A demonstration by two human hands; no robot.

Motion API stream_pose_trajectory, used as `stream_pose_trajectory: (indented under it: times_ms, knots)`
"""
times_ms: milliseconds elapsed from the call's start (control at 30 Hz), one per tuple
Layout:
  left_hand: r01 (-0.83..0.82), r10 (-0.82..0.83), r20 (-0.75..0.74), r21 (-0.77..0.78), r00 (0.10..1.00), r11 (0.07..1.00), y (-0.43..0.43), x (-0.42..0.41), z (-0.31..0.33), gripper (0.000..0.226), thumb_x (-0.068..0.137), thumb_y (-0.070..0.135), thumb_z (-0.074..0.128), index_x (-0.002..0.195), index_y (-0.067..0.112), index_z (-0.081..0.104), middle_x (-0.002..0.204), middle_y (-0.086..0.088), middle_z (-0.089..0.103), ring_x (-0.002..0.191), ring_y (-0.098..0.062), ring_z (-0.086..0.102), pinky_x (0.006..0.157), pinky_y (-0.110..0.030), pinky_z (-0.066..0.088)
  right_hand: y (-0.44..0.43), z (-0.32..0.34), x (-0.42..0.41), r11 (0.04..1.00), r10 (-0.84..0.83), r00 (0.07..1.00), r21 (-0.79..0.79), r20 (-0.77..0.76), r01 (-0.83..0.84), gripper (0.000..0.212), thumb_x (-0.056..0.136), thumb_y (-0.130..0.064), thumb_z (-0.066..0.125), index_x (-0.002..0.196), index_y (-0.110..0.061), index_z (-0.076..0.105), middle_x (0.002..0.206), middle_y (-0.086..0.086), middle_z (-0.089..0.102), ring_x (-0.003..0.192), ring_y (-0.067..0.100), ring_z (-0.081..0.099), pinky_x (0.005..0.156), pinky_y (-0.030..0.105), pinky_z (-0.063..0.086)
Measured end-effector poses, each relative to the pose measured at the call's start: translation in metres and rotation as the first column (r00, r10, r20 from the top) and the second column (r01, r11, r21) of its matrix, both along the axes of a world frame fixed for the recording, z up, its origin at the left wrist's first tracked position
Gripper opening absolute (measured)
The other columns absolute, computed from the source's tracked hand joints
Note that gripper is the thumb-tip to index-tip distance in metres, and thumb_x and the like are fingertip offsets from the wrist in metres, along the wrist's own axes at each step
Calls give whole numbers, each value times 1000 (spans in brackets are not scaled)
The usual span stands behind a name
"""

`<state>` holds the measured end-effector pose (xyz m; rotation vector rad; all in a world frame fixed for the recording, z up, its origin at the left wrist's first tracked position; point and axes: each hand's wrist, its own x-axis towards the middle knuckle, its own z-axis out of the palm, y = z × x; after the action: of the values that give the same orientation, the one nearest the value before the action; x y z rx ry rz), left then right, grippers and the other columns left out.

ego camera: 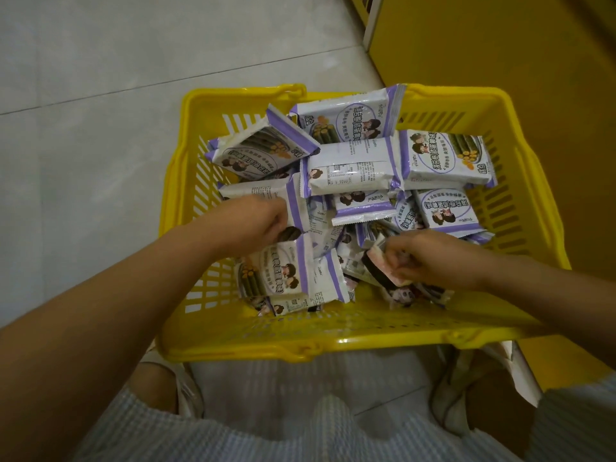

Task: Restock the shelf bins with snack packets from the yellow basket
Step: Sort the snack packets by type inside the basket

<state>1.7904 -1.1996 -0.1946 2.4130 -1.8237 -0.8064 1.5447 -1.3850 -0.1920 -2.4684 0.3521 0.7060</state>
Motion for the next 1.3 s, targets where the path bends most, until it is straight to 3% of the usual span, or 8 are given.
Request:
stream_pose_trajectory:
  times_ms: [200, 467, 667, 833, 967, 1100, 1200, 1300]
  knots:
    - [106, -137, 63, 356, 988, 929, 10, -18, -18, 72, 78, 49, 71, 135, 25, 34, 119, -2, 60, 93, -18, 55, 71, -29, 43, 27, -8, 13, 989, -57, 997, 134, -59, 65, 41, 87, -22, 66, 117, -36, 42, 100, -14, 53, 83, 6, 58, 65, 20, 44]
    - [200, -212, -24, 453, 977, 869, 11, -19, -24, 33, 86, 35, 66, 115, 26, 54, 107, 3, 57, 89, -15, 50, 69, -27, 42, 31, -17, 17, 994, -63, 993, 79, -102, 71, 42, 89, -21, 64, 129, -21, 50, 115, -1, 58, 89, 11, 56, 71, 21, 43]
    - [134, -92, -150, 296, 984, 946, 12, -8, -13, 15, 87, 30, 64, 92, 28, 50, 86, 7, 54, 75, -10, 50, 59, -25, 38, 27, -11, 15, 988, -115, 989, 95, -96, 124, 43, 91, -20, 62, 132, -24, 49, 110, -5, 57, 94, 11, 55, 74, 20, 42]
    - [-173, 163, -337, 1, 927, 985, 4, 16, 34, 13, 89, 31, 62, 94, 35, 51, 87, 12, 60, 73, -4, 63, 49, -16, 46, 33, -8, 26, 968, -178, 981, 166, -70, 188, 43, 94, -20, 59, 135, -28, 49, 128, -1, 57, 98, 10, 56, 79, 24, 43]
    - [-160, 123, -132, -326, 984, 932, 7, 25, 46, 22, 89, 32, 60, 111, 31, 55, 103, 7, 63, 84, -11, 60, 66, -32, 50, 60, -7, 49, 934, -238, 971, 268, -21, 235, 44, 93, -15, 59, 134, -26, 51, 126, 1, 59, 96, 10, 59, 75, 20, 49]
    - [-40, 80, 100, -355, 992, 934, 14, 27, 33, 30, 91, 34, 57, 121, 26, 55, 117, -1, 62, 101, -25, 59, 70, -36, 47, 88, -15, 73, 945, -69, 997, 322, 17, 60, 45, 93, -22, 60, 138, -21, 49, 134, 0, 56, 111, 9, 55, 80, 3, 38]
    - [28, 56, 196, -397, 979, 917, 17, 27, 28, 31, 92, 34, 57, 121, 24, 56, 115, -4, 64, 94, -30, 61, 63, -32, 43, 81, -23, 73, 997, -13, 997, 79, 79, 6, 49, 93, -29, 59, 139, -22, 46, 142, 4, 44, 130, 22, 40, 103, 27, 35]
    - [18, 84, 199, -466, 976, 885, 17, 27, 28, 30, 90, 29, 60, 119, 21, 58, 113, -6, 66, 90, -33, 62, 61, -32, 40, 76, -32, 64, 1000, -8, 1000, -27, -5, 8, 57, 91, -27, 62, 142, -21, 39, 147, 7, 32, 134, 25, 34, 107, 36, 36]
